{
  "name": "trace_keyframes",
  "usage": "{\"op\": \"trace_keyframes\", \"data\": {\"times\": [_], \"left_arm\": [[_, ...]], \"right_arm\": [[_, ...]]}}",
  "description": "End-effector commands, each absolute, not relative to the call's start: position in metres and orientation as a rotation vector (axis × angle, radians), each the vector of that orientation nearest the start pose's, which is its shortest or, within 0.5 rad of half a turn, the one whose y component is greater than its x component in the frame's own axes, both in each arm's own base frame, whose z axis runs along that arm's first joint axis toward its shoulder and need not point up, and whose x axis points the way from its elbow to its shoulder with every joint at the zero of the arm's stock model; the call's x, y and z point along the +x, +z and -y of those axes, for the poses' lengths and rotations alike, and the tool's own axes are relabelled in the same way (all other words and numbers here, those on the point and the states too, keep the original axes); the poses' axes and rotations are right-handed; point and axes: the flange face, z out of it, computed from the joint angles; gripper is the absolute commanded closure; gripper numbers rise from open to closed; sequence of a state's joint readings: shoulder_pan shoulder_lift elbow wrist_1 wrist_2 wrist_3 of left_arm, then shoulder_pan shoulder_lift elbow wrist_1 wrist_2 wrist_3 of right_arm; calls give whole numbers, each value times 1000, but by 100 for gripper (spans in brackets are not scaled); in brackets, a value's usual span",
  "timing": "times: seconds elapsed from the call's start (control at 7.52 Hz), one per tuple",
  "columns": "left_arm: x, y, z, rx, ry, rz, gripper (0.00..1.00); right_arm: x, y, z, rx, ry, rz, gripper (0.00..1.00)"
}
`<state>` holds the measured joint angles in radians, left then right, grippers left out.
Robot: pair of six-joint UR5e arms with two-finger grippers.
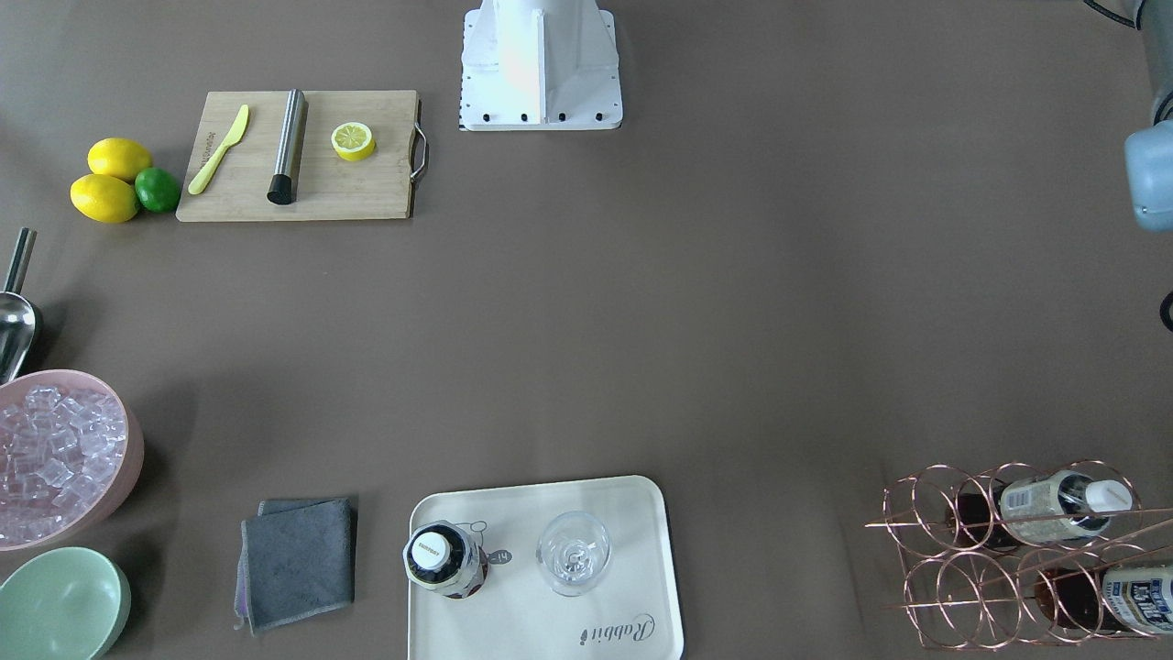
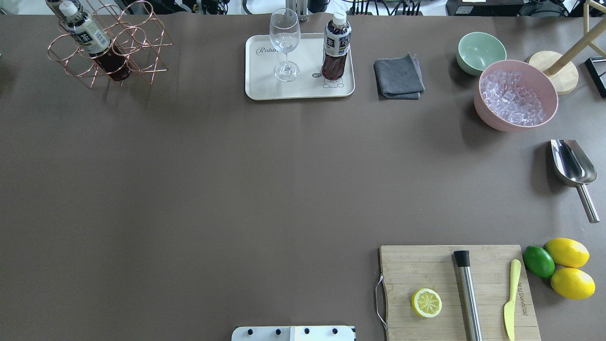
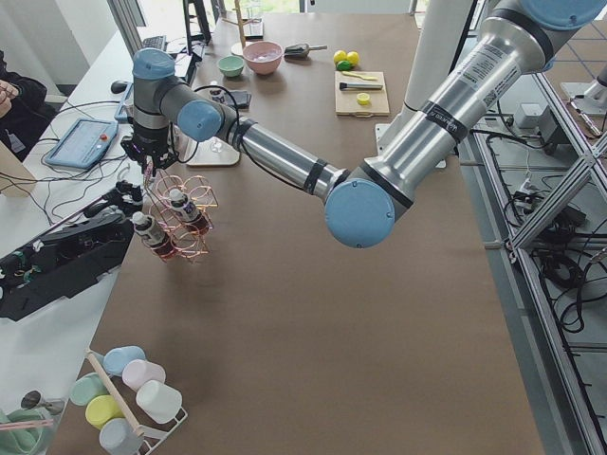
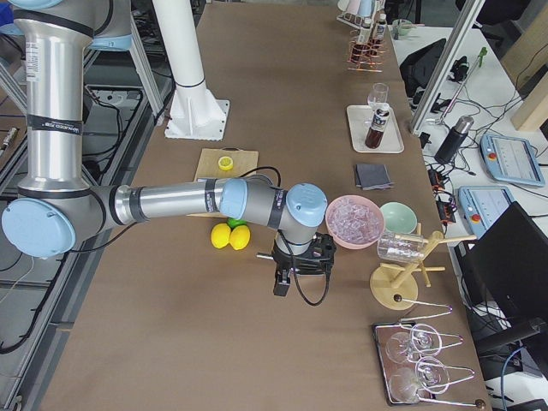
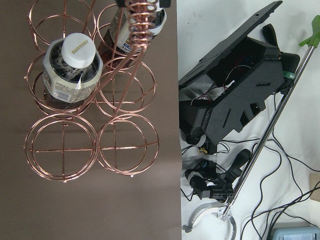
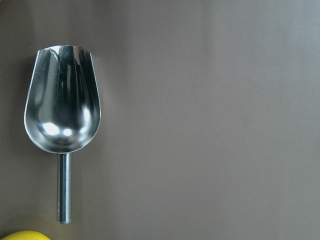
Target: Take tea from basket to plate
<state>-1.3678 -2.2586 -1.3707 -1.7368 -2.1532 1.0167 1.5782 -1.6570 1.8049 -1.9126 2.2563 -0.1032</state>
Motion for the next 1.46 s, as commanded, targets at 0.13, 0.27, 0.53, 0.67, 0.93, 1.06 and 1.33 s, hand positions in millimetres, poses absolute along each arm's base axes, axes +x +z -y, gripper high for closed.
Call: {"op": "trace_keyframes", "data": {"times": [0.13,0.27,0.53,0.67,0.93,1.06,1.33], "left_arm": [[86,306,745,882,1339,-290,100],[89,310,744,876,1343,-295,100],[92,313,745,869,1346,-300,100],[92,313,745,869,1346,-300,100],[97,315,744,866,1351,-303,100],[98,319,743,862,1355,-306,100],[99,328,747,864,1357,-303,100]], "right_arm": [[74,629,431,-163,-13,692,0],[74,633,432,-171,-10,693,0],[74,627,437,-159,-14,692,0],[74,626,438,-156,-17,692,0],[74,622,439,-147,-20,692,0],[73,620,439,-145,-18,698,0],[74,621,439,-146,-16,700,0]]}}
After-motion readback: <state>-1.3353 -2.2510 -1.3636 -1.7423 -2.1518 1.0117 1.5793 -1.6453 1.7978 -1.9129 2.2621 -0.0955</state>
